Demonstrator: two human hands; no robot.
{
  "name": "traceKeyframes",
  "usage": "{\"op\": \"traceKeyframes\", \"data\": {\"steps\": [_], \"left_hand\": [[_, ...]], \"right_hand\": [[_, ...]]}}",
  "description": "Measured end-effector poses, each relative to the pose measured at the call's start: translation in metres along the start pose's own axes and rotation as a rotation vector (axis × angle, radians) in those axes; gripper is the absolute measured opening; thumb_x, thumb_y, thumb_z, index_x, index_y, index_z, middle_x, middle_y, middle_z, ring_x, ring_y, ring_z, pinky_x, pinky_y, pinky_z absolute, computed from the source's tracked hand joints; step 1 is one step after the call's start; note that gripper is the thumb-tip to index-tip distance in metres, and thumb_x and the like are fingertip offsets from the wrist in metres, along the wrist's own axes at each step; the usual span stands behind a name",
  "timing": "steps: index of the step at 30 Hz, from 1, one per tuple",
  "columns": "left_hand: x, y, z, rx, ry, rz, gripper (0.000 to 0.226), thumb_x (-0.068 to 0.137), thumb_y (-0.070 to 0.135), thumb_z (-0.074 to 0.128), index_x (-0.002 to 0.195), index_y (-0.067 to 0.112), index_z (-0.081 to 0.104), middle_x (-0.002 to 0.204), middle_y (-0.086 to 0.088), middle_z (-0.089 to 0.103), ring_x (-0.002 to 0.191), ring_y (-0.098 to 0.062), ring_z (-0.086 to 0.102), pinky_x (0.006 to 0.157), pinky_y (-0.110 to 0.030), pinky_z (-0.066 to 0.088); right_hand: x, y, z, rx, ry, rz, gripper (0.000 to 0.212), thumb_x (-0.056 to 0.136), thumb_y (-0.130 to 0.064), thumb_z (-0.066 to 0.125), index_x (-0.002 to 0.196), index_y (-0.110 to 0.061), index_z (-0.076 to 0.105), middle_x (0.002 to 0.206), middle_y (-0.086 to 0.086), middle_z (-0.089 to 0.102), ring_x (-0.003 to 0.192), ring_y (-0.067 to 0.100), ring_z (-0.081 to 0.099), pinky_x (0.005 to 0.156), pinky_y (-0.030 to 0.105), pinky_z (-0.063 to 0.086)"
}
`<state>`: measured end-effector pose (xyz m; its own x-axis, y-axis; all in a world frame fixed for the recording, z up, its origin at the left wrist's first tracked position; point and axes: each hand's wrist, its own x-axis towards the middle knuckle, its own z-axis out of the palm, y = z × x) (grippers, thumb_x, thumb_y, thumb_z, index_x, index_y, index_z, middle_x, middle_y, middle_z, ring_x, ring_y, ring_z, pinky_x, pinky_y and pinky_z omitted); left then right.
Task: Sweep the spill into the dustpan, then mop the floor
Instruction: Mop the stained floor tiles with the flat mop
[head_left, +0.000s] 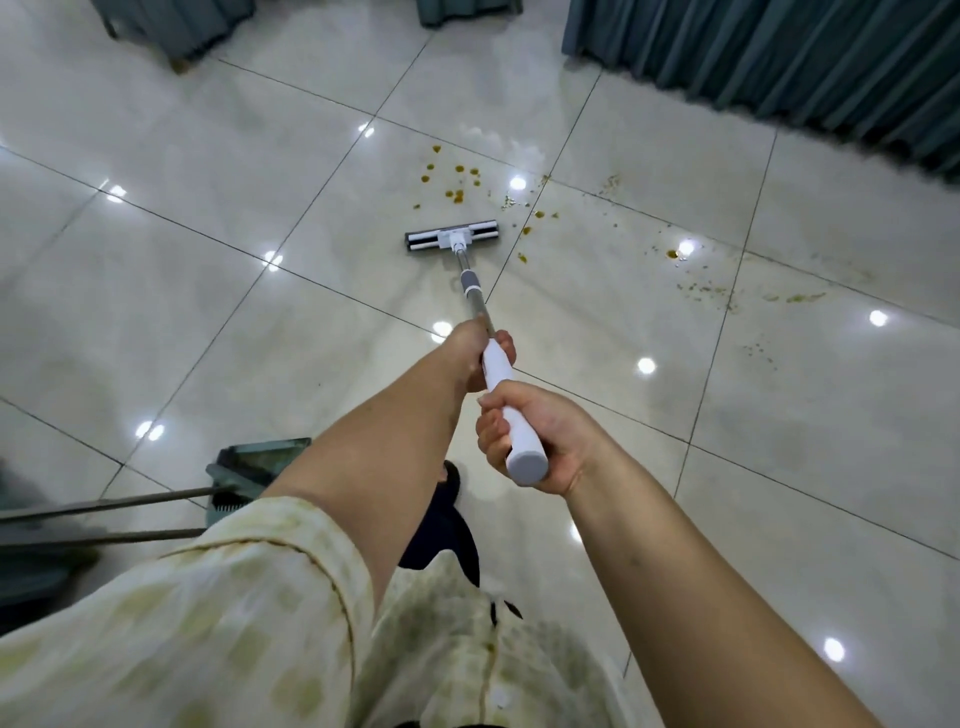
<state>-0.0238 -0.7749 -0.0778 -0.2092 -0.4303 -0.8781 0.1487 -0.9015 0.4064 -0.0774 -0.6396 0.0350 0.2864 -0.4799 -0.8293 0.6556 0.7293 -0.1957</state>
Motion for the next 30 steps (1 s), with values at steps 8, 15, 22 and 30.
{"op": "traceKeyframes", "data": {"steps": [8,15,22,30], "left_hand": [[0.077,0.114,0.006,0.020,0.027,-0.030,0.026,0.099,0.029,0.041,0.082,0.010,0.041,0.058,-0.001,0.045,0.045,-0.013,0.040,0.046,-0.017,0.033],[0.134,0.265,0.019,-0.009,0.007,-0.064,0.031,0.099,0.033,0.045,0.078,0.010,0.040,0.066,-0.001,0.040,0.053,-0.012,0.037,0.055,-0.017,0.028],[0.200,0.370,0.044,0.035,0.020,-0.068,0.038,0.101,0.039,0.037,0.073,0.014,0.035,0.061,0.001,0.035,0.049,-0.012,0.030,0.051,-0.019,0.024],[0.210,0.365,0.030,0.068,0.020,-0.081,0.037,0.101,0.039,0.039,0.078,0.011,0.039,0.063,-0.001,0.040,0.051,-0.012,0.035,0.052,-0.020,0.030]], "right_hand": [[0.081,-0.095,0.052,-0.060,0.065,0.026,0.006,0.089,-0.005,0.050,0.089,-0.009,0.046,0.056,0.001,0.045,0.036,0.010,0.043,0.033,0.017,0.038],[0.158,-0.216,0.134,-0.079,0.074,0.042,0.006,0.091,-0.009,0.050,0.088,-0.009,0.045,0.056,0.001,0.045,0.037,0.009,0.043,0.034,0.016,0.038],[0.222,-0.311,0.176,-0.003,0.067,0.005,0.017,0.095,-0.015,0.052,0.080,-0.011,0.044,0.052,-0.001,0.043,0.036,0.007,0.040,0.034,0.014,0.035],[0.232,-0.291,0.179,0.104,0.095,0.018,0.025,0.092,-0.029,0.055,0.078,-0.011,0.047,0.054,-0.001,0.044,0.036,0.009,0.042,0.033,0.014,0.035]]}}
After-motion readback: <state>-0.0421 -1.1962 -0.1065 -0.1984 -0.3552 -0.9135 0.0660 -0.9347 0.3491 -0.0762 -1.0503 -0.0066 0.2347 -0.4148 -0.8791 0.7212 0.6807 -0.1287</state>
